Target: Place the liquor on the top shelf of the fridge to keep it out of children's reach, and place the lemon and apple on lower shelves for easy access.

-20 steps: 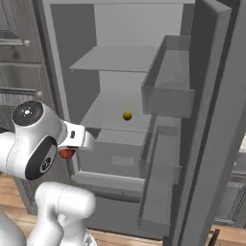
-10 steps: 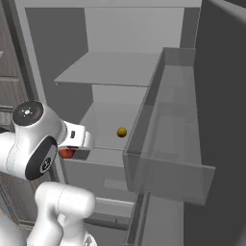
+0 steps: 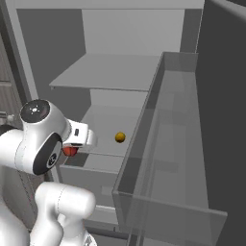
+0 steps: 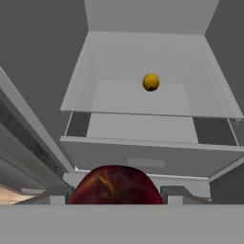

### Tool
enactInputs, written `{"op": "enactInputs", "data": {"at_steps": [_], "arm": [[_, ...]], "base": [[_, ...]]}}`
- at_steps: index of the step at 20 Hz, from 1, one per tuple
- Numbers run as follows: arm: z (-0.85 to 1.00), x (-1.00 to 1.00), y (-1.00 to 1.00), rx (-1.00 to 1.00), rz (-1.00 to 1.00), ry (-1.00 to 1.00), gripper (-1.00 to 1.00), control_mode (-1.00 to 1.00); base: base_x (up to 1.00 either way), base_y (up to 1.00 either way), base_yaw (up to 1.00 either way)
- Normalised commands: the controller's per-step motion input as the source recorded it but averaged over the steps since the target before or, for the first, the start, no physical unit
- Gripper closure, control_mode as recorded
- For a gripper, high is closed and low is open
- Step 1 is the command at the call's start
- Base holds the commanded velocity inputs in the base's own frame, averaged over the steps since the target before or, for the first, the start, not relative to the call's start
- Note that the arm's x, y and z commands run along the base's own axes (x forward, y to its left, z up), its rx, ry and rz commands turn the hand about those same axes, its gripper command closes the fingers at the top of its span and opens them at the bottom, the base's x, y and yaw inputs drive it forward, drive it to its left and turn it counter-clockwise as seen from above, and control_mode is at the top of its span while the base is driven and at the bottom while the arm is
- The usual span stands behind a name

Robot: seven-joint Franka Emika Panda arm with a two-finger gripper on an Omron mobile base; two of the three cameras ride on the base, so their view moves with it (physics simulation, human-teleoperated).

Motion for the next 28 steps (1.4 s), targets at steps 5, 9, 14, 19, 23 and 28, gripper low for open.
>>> {"op": "enactInputs", "data": {"at_steps": [5,9,14,19,23,28], "arm": [[-0.26,0.29,0.00,0.00,0.00,0.00,1.00,-1.00],[-0.27,0.31,0.00,0.00,0.00,0.00,1.00,-1.00],[-0.23,0.38,0.00,0.00,0.00,0.00,1.00,-1.00],[-0.21,0.31,-0.11,0.00,0.00,0.00,1.00,-1.00],[-0.25,0.32,-0.29,0.01,0.00,0.00,1.00,-1.00],[-0.23,0.36,-0.24,0.02,0.00,0.00,1.00,-1.00]], "base": [[0.00,0.00,0.00],[0.00,0.00,0.00],[0.00,0.00,0.00],[0.00,0.00,0.00],[0.00,0.00,0.00],[0.00,0.00,0.00]]}}
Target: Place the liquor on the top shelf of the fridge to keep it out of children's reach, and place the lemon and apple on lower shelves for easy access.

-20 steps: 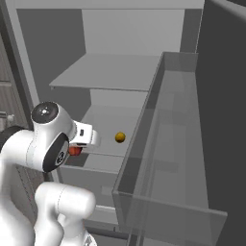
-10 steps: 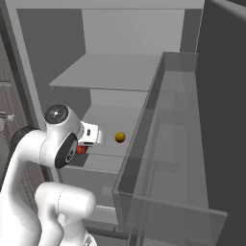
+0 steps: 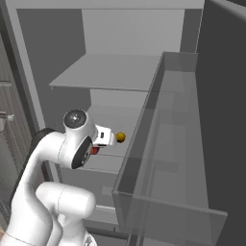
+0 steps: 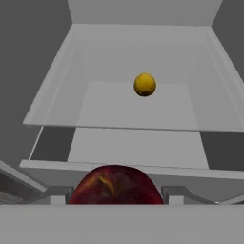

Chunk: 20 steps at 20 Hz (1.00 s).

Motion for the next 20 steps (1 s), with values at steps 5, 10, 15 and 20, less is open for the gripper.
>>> {"op": "enactInputs", "data": {"at_steps": [5,10,15,20], "arm": [[-0.23,0.39,-0.13,0.00,0.00,0.00,1.00,-1.00],[-0.23,0.38,-0.11,0.00,0.00,0.00,1.00,-1.00],[-0.20,0.40,-0.20,0.01,0.00,0.00,1.00,-1.00],[-0.26,0.44,-0.14,0.00,0.00,0.00,1.00,-1.00]], "base": [[0.00,0.00,0.00],[0.00,0.00,0.00],[0.00,0.00,0.00],[0.00,0.00,0.00]]}}
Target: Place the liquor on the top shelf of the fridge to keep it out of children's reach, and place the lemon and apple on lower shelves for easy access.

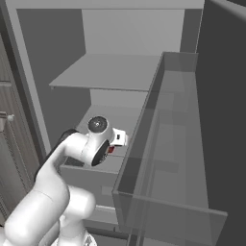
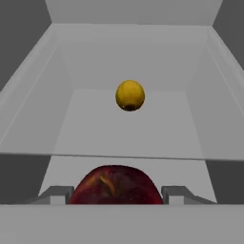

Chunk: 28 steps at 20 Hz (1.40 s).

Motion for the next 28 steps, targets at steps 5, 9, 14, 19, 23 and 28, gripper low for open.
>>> {"op": "enactInputs", "data": {"at_steps": [5,9,14,19,23,28], "arm": [[-0.25,0.43,-0.08,0.00,0.00,0.00,1.00,-1.00],[-0.23,0.40,-0.11,0.00,0.00,0.00,1.00,-1.00],[-0.20,0.38,-0.19,0.00,0.00,0.00,1.00,-1.00],[-0.18,0.35,-0.21,0.00,0.00,0.00,1.00,-1.00],[-0.24,0.36,-0.10,0.00,0.00,0.00,1.00,-1.00],[-0.29,0.35,0.00,0.00,0.00,0.00,1.00,-1.00]], "base": [[0.00,0.00,0.00],[0.00,0.00,0.00],[0.00,0.00,0.00],[0.00,0.00,0.00],[0.00,0.00,0.00],[0.00,0.00,0.00]]}}
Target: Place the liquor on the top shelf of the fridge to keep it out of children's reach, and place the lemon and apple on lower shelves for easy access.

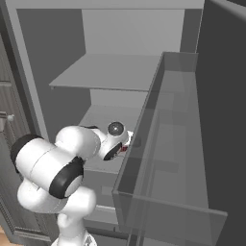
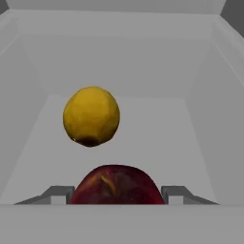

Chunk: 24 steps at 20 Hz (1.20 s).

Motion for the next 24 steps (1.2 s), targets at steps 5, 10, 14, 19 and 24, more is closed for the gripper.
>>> {"op": "enactInputs", "data": {"at_steps": [5,10,14,19,24], "arm": [[-0.25,0.33,0.00,0.00,0.00,0.00,1.00,-1.00],[-0.16,0.30,-0.06,0.00,0.00,0.00,1.00,-1.00],[-0.19,0.33,-0.06,0.00,0.00,0.00,1.00,-1.00],[-0.36,0.28,-0.07,0.00,0.00,0.00,-1.00,-1.00],[-0.33,0.07,-0.02,0.00,0.00,0.00,-1.00,-1.00]], "base": [[0.00,0.00,0.00],[0.00,0.00,0.00],[0.00,0.00,0.00],[0.00,0.00,0.00],[0.00,0.00,0.00]]}}
